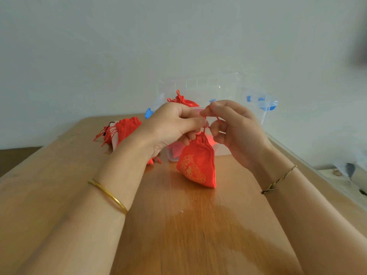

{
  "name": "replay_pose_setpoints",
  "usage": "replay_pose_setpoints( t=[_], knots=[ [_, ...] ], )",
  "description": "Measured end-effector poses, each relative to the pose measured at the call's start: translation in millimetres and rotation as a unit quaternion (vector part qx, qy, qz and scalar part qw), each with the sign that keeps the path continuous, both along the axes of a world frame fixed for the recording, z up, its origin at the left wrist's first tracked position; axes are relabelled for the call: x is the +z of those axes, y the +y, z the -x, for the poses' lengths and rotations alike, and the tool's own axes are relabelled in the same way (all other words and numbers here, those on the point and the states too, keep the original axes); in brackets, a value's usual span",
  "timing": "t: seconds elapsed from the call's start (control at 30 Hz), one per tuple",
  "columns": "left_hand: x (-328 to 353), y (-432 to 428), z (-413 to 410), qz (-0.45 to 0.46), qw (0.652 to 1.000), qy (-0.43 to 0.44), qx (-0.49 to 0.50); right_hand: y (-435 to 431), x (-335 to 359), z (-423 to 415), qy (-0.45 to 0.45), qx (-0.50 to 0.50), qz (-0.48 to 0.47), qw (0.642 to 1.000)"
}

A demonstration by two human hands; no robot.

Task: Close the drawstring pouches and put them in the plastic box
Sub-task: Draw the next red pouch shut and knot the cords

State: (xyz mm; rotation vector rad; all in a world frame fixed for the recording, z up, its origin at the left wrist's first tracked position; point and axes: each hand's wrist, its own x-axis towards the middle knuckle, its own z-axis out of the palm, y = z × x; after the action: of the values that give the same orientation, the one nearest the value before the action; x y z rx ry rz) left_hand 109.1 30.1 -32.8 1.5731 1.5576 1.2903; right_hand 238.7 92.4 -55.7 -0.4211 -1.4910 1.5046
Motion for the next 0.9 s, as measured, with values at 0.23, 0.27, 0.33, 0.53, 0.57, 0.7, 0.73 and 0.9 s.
replay_pose_setpoints(
  t=[0.23,0.27,0.33,0.53,0.57,0.7,0.73,0.9],
  knots=[
    [-2.6,5.7,3.6,0.010,0.996,-0.084,0.037,2.3,-1.3,-0.9,-0.054,0.006,-0.001,0.999],
    [-2.7,6.0,3.9,0.010,0.995,-0.093,0.042,2.6,-1.3,-0.8,-0.055,-0.001,-0.002,0.998],
    [-3.1,6.7,4.4,0.009,0.992,-0.114,0.048,3.2,-2.3,0.1,-0.058,-0.014,-0.005,0.998],
    [-3.9,8.0,4.2,0.001,0.990,-0.130,0.052,1.8,-7.5,4.6,-0.110,-0.046,-0.077,0.990],
    [-3.8,7.9,3.8,0.000,0.991,-0.125,0.050,1.5,-8.1,5.9,-0.118,-0.046,-0.087,0.988],
    [-3.1,6.9,2.1,0.000,0.991,-0.122,0.050,2.8,-9.2,6.7,-0.125,-0.065,-0.113,0.984],
    [-2.9,6.8,1.8,0.000,0.991,-0.124,0.054,3.3,-8.8,5.7,-0.121,-0.081,-0.119,0.982],
    [-3.3,6.4,0.9,-0.012,0.989,-0.129,0.076,2.6,-6.0,5.1,-0.102,-0.120,-0.143,0.977]
  ],
)
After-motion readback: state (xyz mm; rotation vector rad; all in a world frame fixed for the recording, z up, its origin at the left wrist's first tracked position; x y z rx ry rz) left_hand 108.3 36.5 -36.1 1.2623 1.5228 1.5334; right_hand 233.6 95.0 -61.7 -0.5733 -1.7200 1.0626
